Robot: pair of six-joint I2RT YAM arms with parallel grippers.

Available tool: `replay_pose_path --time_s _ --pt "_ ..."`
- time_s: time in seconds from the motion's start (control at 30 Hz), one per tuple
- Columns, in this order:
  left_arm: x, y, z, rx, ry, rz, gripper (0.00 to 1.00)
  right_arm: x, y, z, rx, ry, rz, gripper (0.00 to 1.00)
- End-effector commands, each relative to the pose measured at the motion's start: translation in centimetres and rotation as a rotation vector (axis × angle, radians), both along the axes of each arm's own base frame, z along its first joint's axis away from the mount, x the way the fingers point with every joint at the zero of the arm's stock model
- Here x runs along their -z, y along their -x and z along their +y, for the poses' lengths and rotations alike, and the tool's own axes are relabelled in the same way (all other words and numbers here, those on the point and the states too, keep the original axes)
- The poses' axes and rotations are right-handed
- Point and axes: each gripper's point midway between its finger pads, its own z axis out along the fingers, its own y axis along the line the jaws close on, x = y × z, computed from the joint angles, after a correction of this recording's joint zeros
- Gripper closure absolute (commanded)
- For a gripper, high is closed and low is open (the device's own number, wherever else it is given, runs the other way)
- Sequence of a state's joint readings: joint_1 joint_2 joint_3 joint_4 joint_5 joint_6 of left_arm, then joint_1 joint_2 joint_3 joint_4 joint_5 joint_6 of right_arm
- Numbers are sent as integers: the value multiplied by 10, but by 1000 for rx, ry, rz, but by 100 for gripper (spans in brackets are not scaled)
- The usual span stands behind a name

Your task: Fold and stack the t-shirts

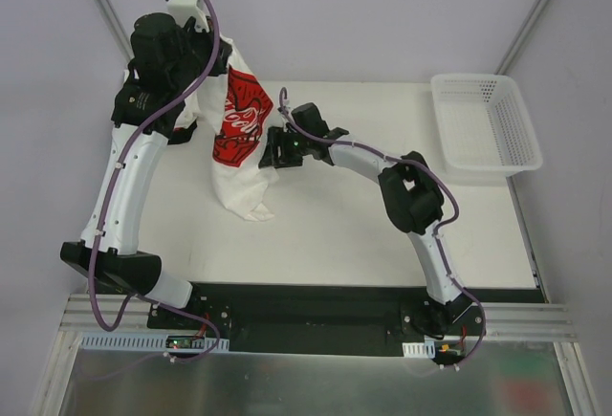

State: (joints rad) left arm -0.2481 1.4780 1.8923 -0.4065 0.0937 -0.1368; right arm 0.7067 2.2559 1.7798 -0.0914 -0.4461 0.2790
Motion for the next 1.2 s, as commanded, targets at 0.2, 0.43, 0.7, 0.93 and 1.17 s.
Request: replay_pose_path --time_s 0.2,0.43,0.7,0.93,1.17 --pt "-37 16 8 -23 17 -121 100 -13 -73 -29 110 -17 -51 40" --pt "-25 11 4 -10 22 -92 100 -30 -112 -65 195 -27 -68 89" --pt "-14 7 -2 12 33 -66 100 -48 -137 -114 296 -9 -102 99" --pt "0 -2 -2 -1 19 -42 100 -50 -104 -120 276 -2 -81 82" --pt "6 -9 0 -18 3 -36 100 -48 -52 -102 203 -42 -68 62"
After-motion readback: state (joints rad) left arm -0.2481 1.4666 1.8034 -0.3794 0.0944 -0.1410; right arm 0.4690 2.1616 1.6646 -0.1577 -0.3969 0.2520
